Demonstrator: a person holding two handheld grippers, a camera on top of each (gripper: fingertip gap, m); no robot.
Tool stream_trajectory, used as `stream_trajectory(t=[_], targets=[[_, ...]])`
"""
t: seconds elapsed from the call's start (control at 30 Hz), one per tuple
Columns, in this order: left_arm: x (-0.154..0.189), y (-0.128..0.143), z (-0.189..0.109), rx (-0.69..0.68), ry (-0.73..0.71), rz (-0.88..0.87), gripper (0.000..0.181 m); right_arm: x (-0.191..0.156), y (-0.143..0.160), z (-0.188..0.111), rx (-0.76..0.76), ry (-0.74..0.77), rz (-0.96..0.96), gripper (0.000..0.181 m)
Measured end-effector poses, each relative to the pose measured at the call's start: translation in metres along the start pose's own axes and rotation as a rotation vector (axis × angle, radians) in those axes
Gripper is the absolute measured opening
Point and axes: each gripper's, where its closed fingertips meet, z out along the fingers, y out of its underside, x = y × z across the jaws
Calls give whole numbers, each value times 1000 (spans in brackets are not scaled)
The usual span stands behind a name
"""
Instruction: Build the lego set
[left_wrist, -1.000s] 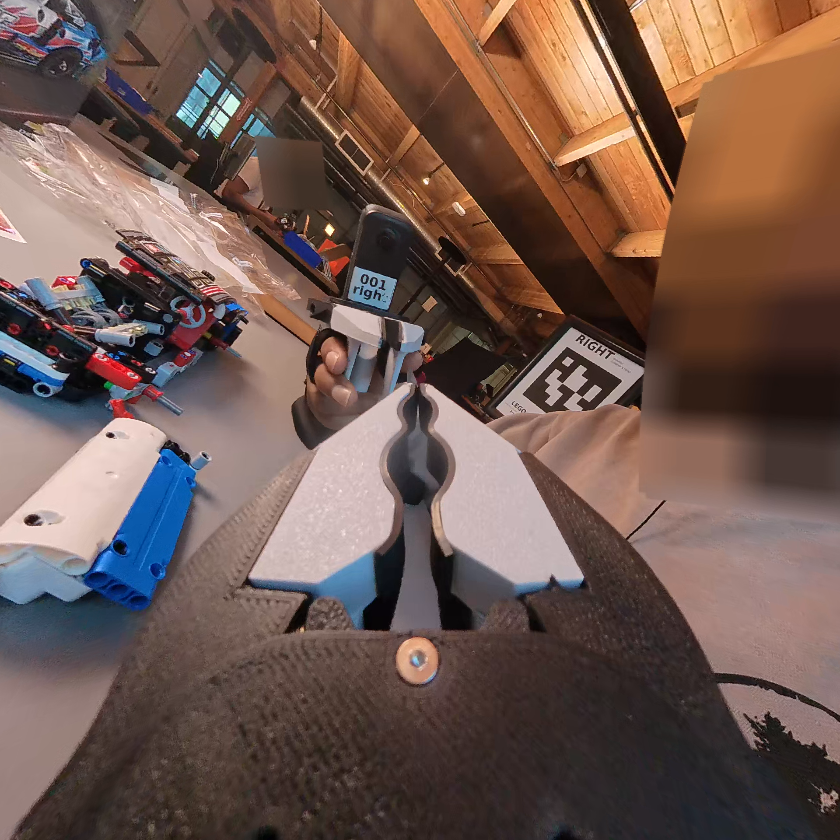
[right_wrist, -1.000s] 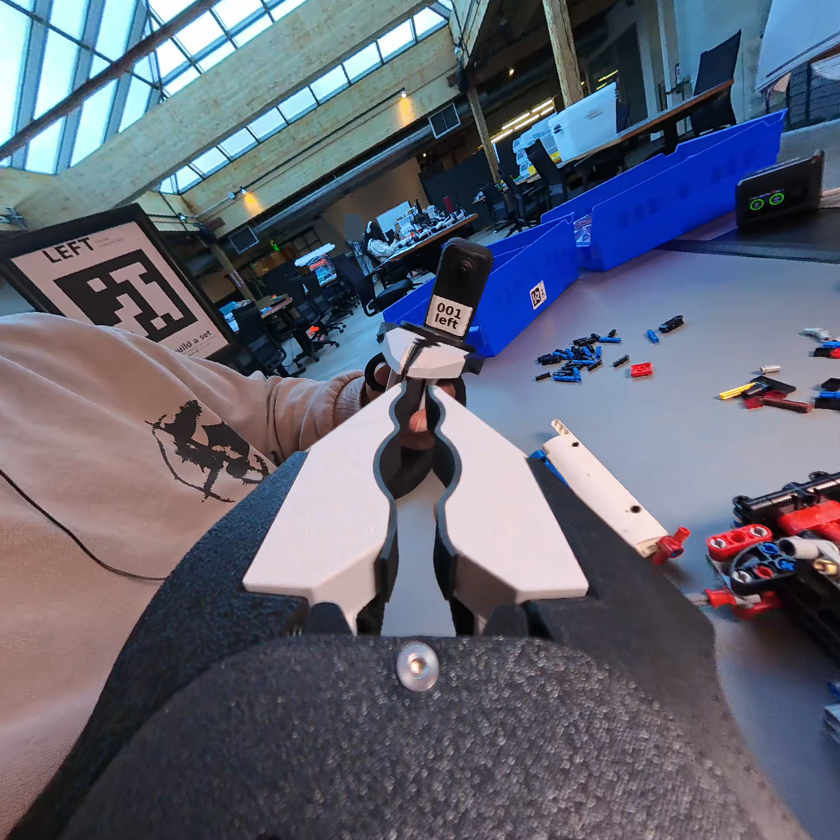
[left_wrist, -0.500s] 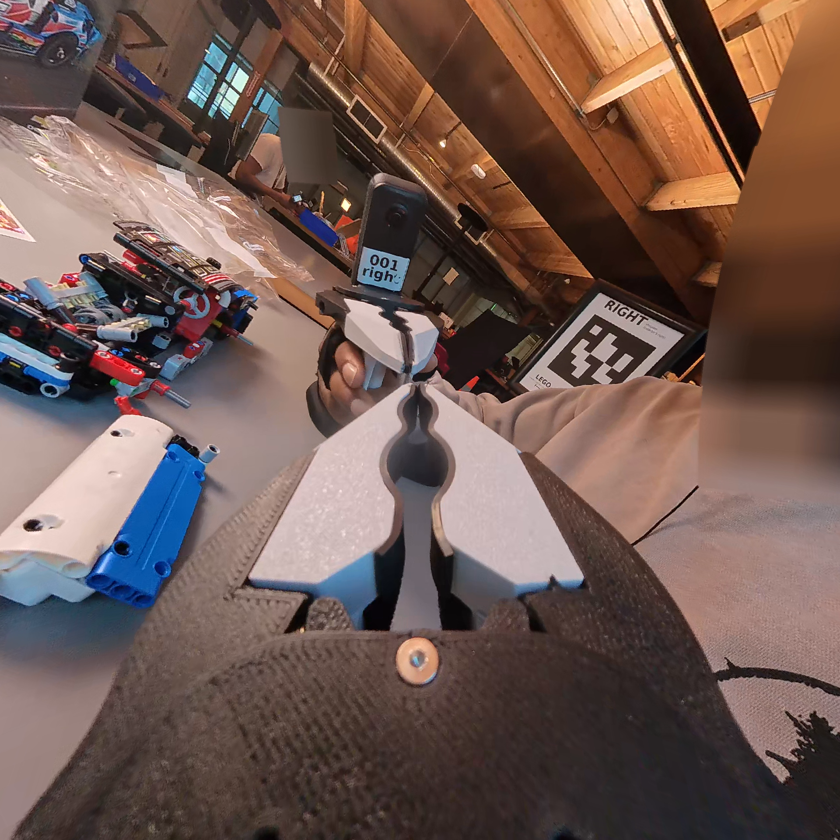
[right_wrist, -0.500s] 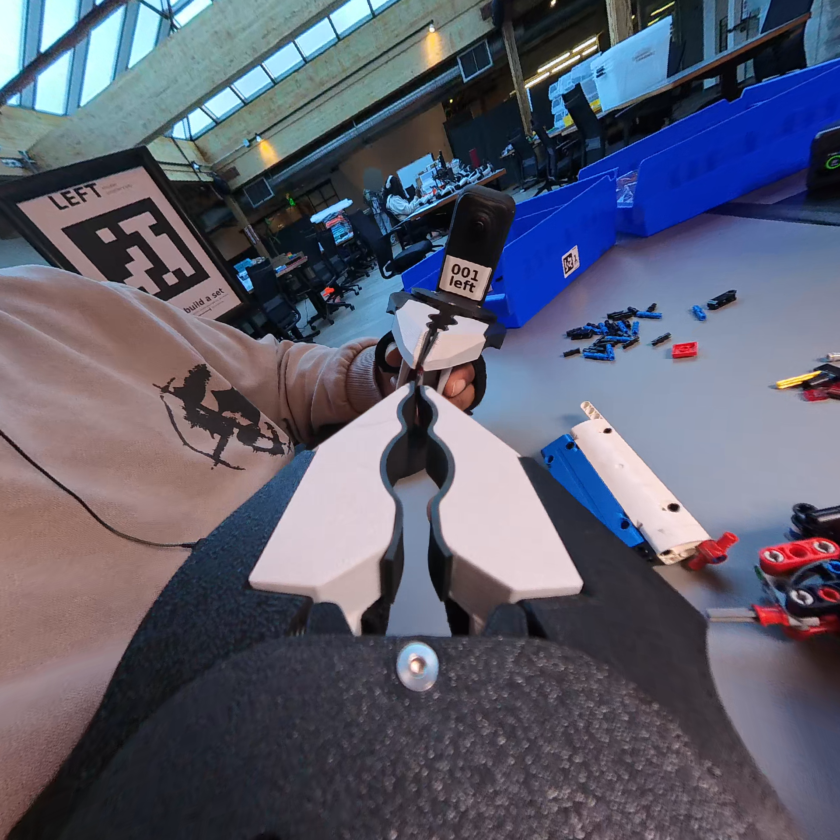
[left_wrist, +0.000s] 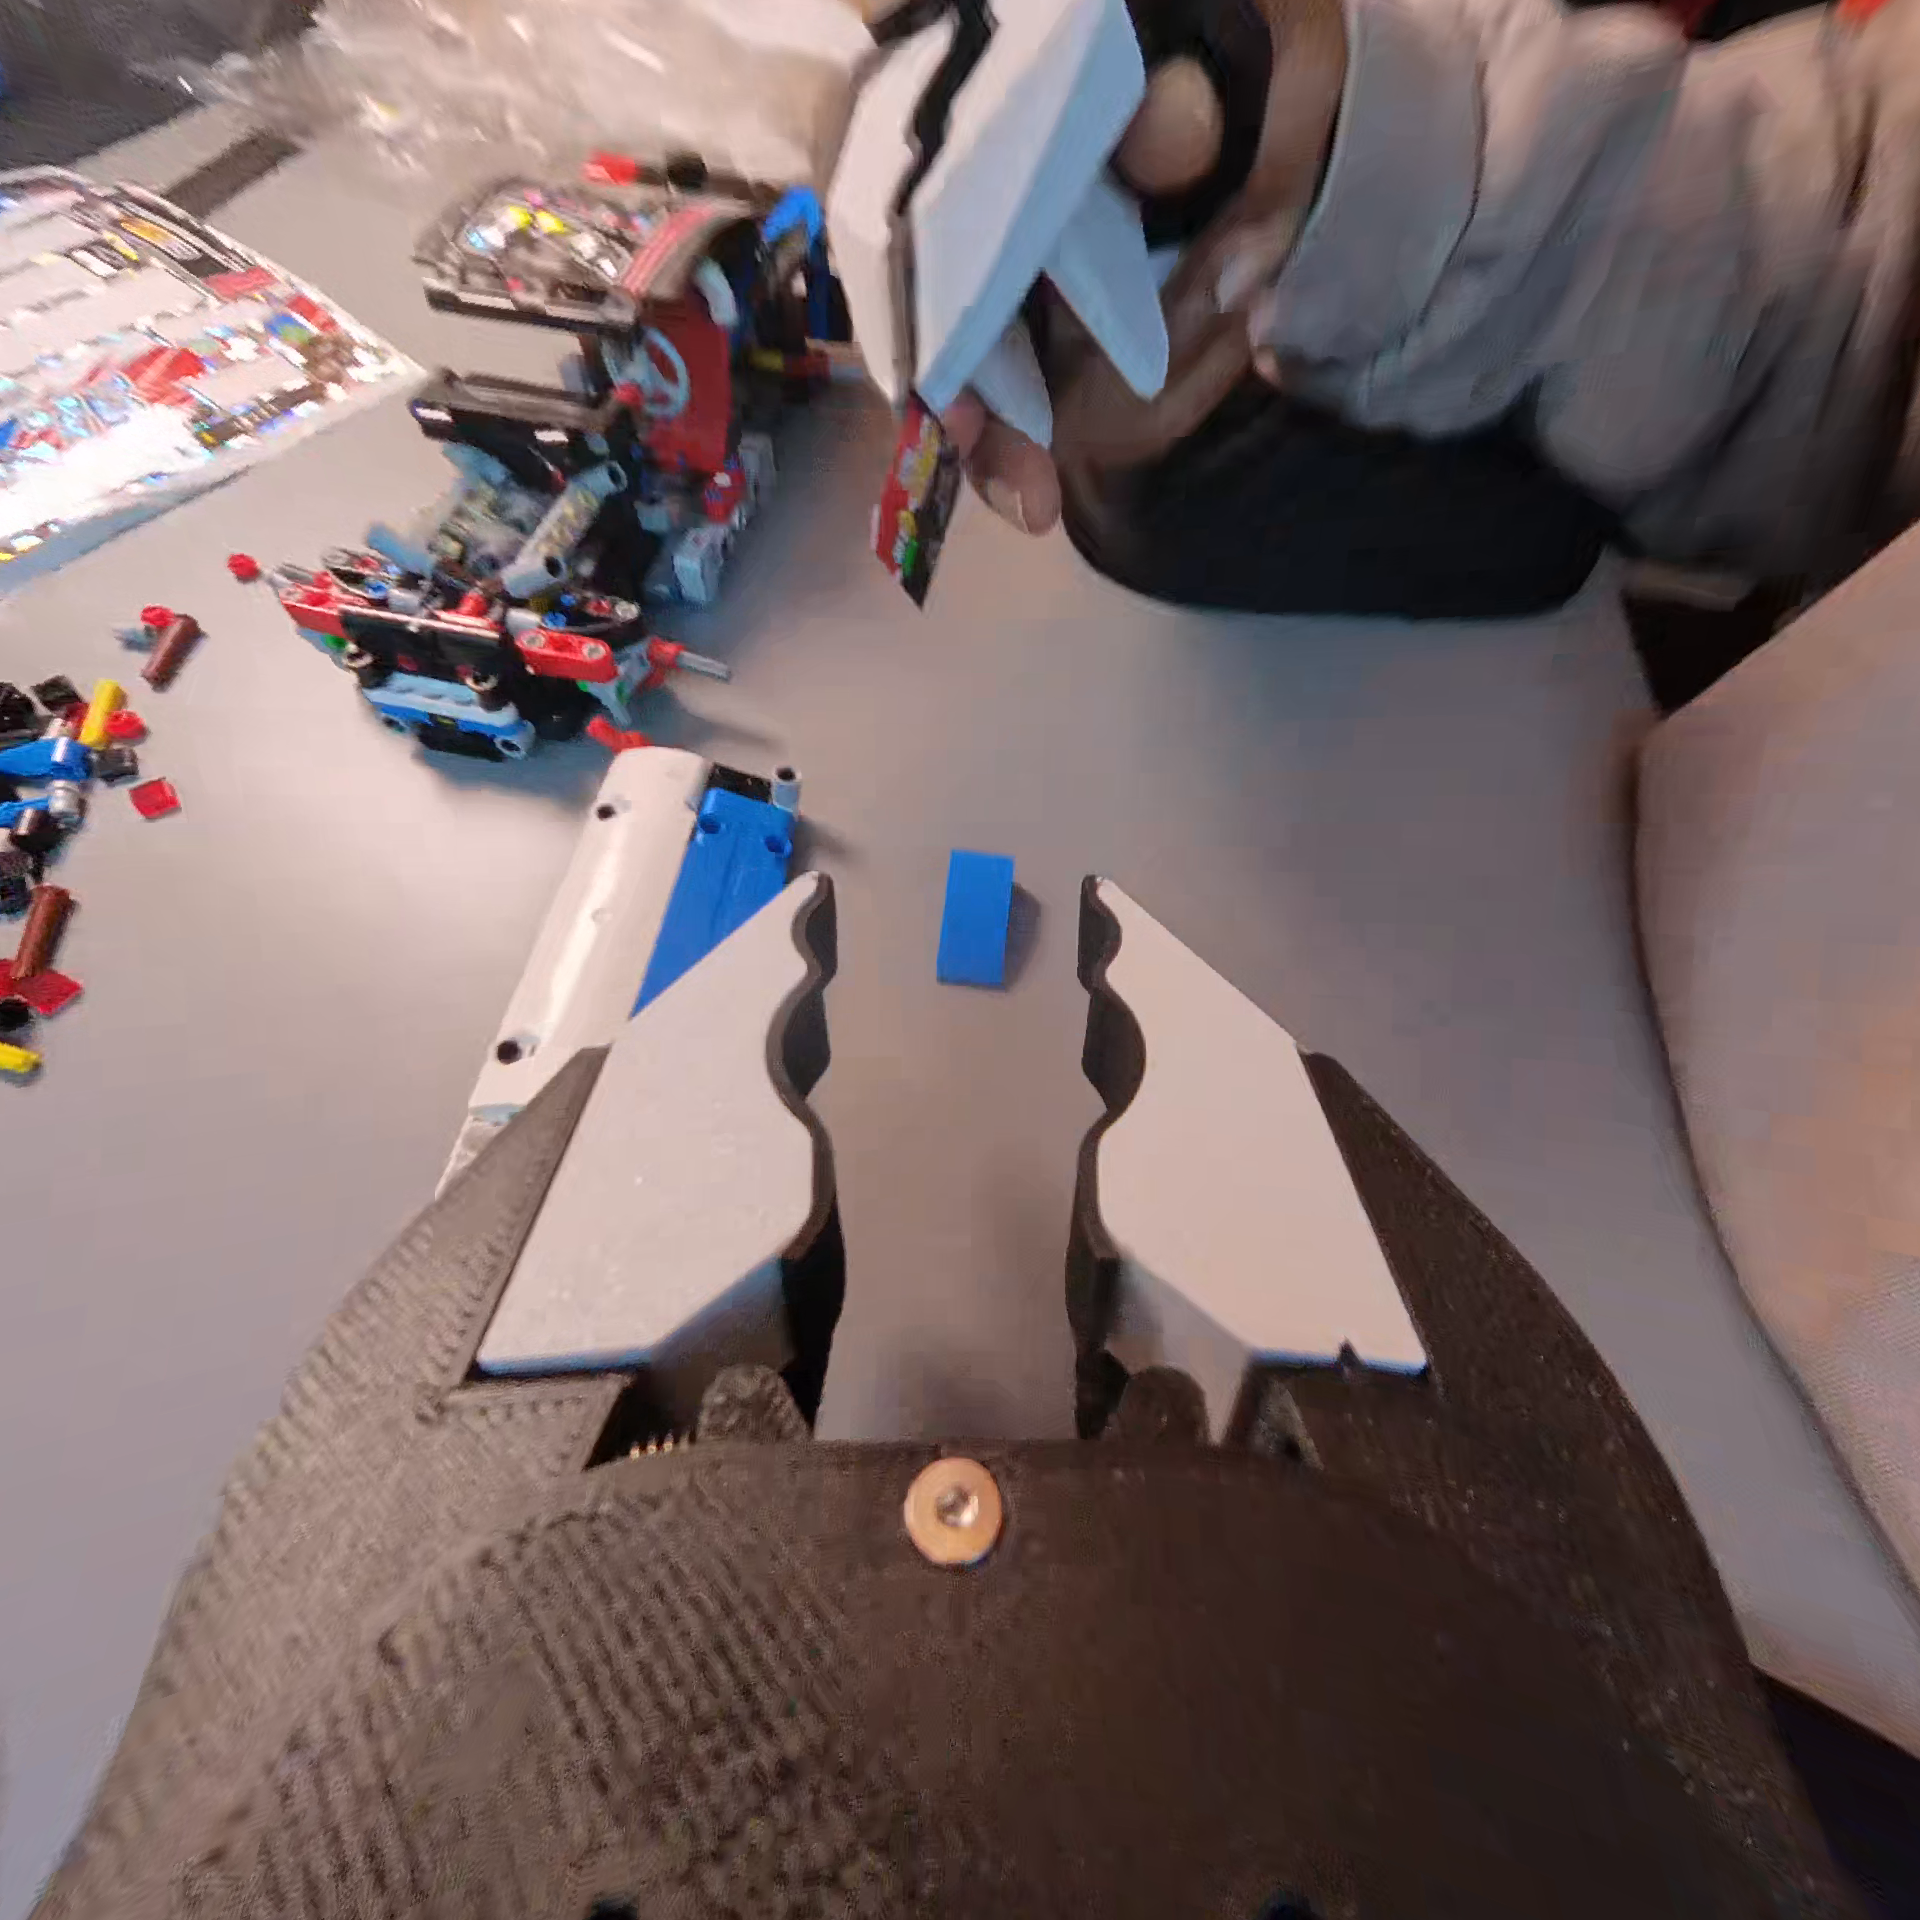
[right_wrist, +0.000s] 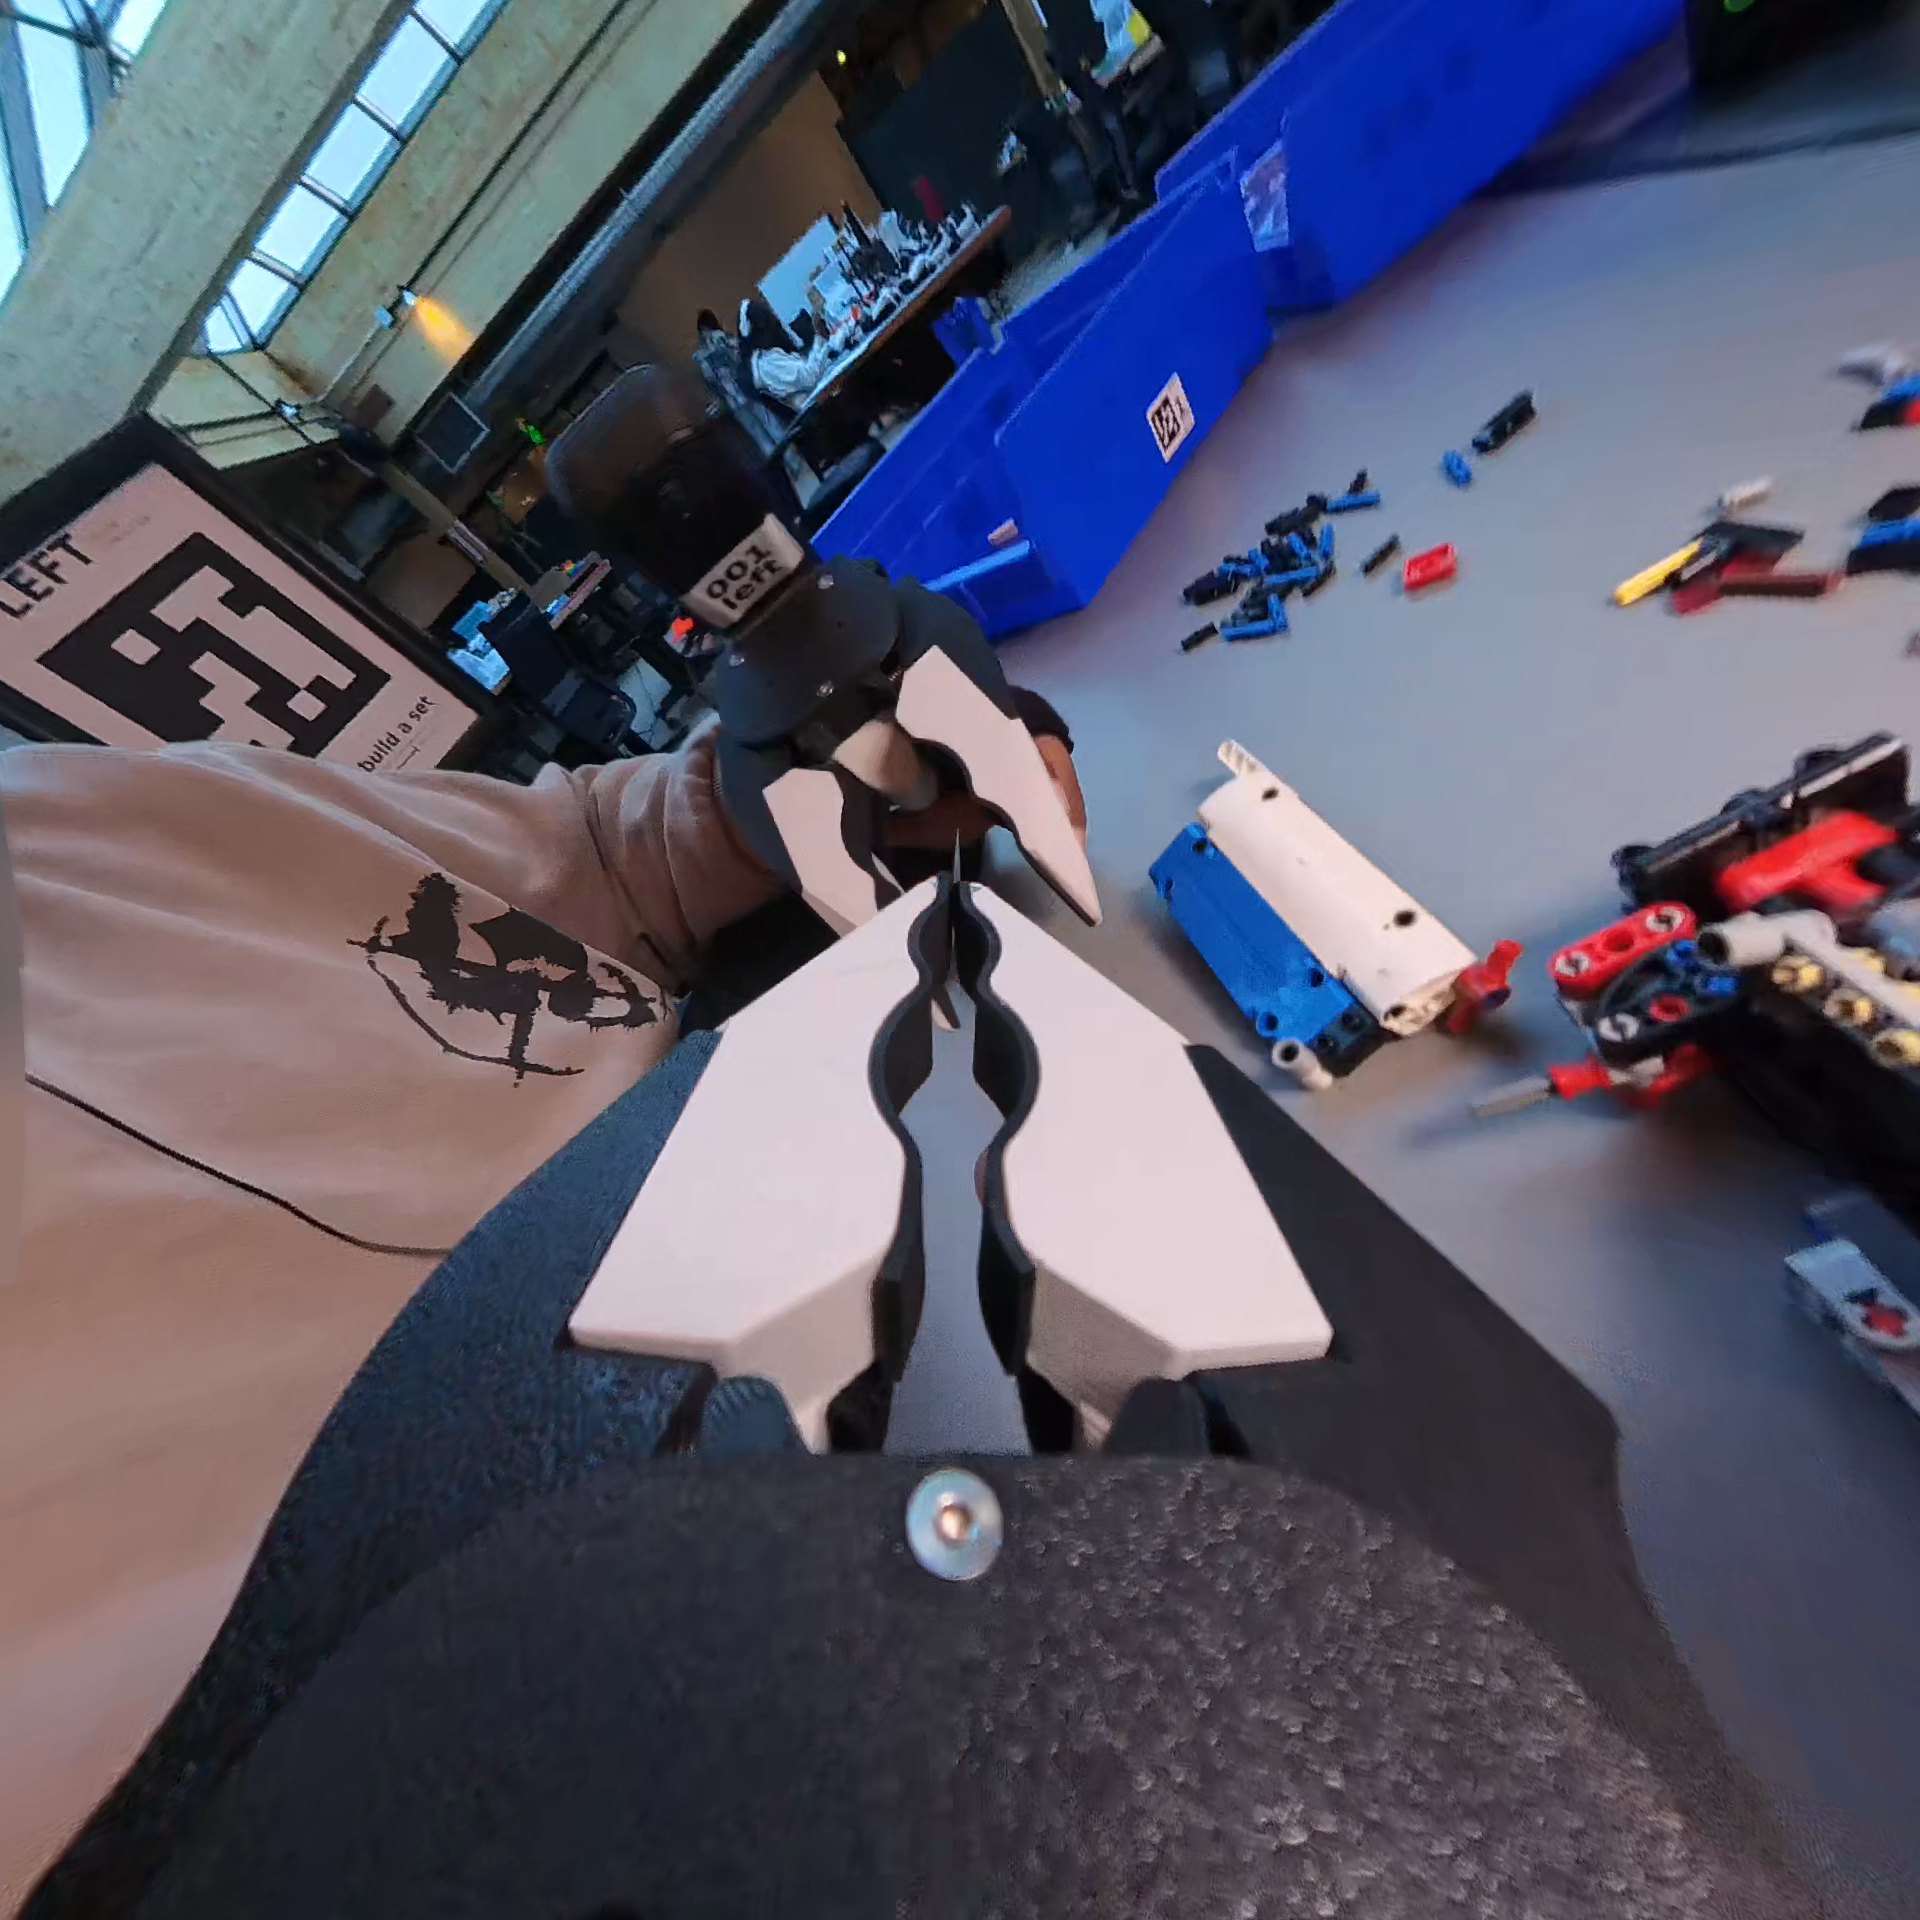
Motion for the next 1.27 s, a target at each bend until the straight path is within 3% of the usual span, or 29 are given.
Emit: stream_trajectory(t=[0.17, 0.6, 0.77, 0.97, 1.27], targets=[[2, 31, 25, -223, 7, 119, 40, 13, 29, 9, -111, 11, 179, 0], [8, 33, 30, -241, 47, 75, 14, 27, 57, 16, -194, 111, 405, 0], [8, 32, 30, -241, 17, 91, 14, 26, 71, 21, -240, 142, 490, 0], [13, 33, 28, -226, 92, 109, 14, 31, 77, 23, -268, 177, 580, 0], [15, 32, 26, -187, 112, 105, 23, 33, 80, 23, -168, 255, 724, 0]])
